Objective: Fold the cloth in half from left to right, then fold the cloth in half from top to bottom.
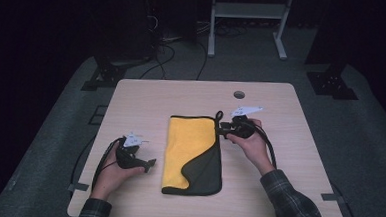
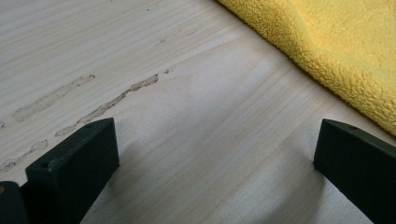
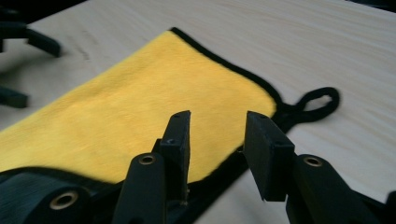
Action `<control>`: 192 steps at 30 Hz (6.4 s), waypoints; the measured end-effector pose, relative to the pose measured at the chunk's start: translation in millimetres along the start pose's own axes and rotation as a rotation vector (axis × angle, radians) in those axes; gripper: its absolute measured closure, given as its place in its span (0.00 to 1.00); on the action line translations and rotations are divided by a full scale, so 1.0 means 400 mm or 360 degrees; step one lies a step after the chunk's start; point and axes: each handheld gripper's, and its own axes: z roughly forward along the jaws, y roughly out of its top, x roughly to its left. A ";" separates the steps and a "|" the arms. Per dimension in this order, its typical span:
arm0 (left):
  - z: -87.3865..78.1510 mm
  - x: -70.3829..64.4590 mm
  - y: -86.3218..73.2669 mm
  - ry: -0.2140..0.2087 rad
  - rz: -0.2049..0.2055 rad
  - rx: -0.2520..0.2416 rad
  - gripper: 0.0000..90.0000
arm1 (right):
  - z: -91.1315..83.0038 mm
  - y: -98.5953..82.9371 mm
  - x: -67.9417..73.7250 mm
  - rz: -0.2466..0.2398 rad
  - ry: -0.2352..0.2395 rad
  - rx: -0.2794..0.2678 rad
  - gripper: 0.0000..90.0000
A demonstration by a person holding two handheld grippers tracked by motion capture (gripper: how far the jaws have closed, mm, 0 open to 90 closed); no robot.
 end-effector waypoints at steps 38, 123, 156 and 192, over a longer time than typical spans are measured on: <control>0.000 -0.002 0.000 0.0003 -0.0007 -0.0002 0.00 | 0.142 -0.089 0.334 -0.0445 0.0268 0.0216 0.60; 0.002 0.010 0.057 -0.0056 -0.0018 -0.0051 0.18 | -0.076 -0.125 0.129 -0.0205 0.0071 0.0096 0.47; 0.144 0.097 0.309 -0.0091 0.0010 -0.0087 0.43 | 0.109 0.047 -0.079 -0.0120 -0.0097 0.0093 0.45; 0.259 0.096 0.321 -0.0177 -0.0089 0.0117 0.88 | 0.212 0.036 -0.123 0.0001 -0.0045 0.0209 0.82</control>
